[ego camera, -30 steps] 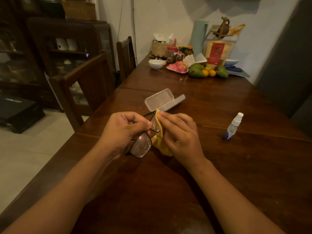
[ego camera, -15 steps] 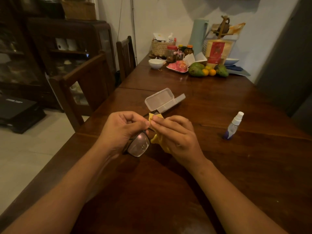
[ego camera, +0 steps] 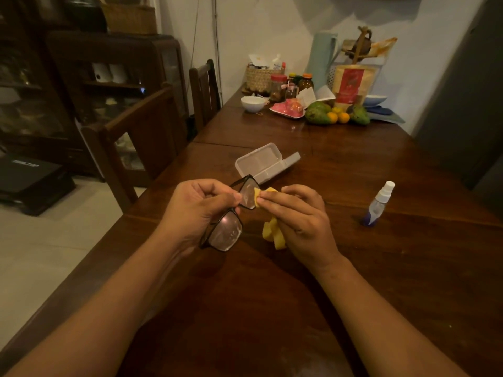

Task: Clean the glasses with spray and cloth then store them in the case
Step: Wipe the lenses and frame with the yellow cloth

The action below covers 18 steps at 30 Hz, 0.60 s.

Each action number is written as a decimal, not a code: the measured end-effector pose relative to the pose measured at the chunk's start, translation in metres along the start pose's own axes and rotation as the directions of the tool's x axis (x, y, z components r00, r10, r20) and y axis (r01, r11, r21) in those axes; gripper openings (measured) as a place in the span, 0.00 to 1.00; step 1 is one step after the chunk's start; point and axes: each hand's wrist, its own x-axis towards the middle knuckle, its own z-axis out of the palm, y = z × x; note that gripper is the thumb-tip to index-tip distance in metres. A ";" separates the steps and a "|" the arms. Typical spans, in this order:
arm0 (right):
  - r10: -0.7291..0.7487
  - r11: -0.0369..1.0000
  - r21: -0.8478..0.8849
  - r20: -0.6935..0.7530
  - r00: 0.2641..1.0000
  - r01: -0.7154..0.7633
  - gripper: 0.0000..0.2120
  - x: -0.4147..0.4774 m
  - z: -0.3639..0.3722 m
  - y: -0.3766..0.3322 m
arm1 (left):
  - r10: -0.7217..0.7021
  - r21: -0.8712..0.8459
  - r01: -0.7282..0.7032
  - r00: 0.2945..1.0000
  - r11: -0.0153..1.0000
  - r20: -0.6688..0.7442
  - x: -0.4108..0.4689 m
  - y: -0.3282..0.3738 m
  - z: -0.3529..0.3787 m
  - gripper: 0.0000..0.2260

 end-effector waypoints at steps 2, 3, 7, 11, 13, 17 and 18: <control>-0.049 0.999 0.021 -0.001 0.999 0.049 0.14 0.002 0.000 -0.006 | 0.005 -0.012 -0.006 1.000 1.000 -0.003 0.001 -0.001 0.000 0.02; -0.077 0.996 0.034 0.001 0.997 0.077 0.14 0.002 0.001 -0.008 | 0.008 -0.018 -0.008 1.000 1.000 -0.007 0.001 -0.002 0.000 0.02; -0.054 0.998 0.027 -0.006 0.999 0.054 0.14 0.000 0.000 -0.001 | 0.007 -0.004 -0.007 1.000 1.000 -0.005 0.001 -0.001 -0.002 0.03; 0.129 0.990 0.055 -0.026 0.991 -0.127 0.15 -0.001 0.003 0.005 | 0.023 0.109 -0.028 0.999 0.994 0.039 0.002 -0.003 -0.003 0.04; 0.222 0.967 0.130 -0.009 0.975 -0.219 0.16 0.002 0.003 0.002 | 0.041 0.288 -0.066 0.995 0.955 0.091 0.004 -0.005 -0.006 0.03; 0.495 0.805 0.341 0.065 0.866 -0.486 0.16 0.005 -0.003 -0.003 | 0.003 0.635 -0.127 0.981 0.762 0.192 0.008 -0.006 -0.017 0.02; 0.547 0.749 0.389 0.093 0.832 -0.536 0.18 0.005 -0.005 -0.004 | -0.031 0.692 -0.130 0.976 0.710 0.215 0.009 -0.005 -0.021 0.02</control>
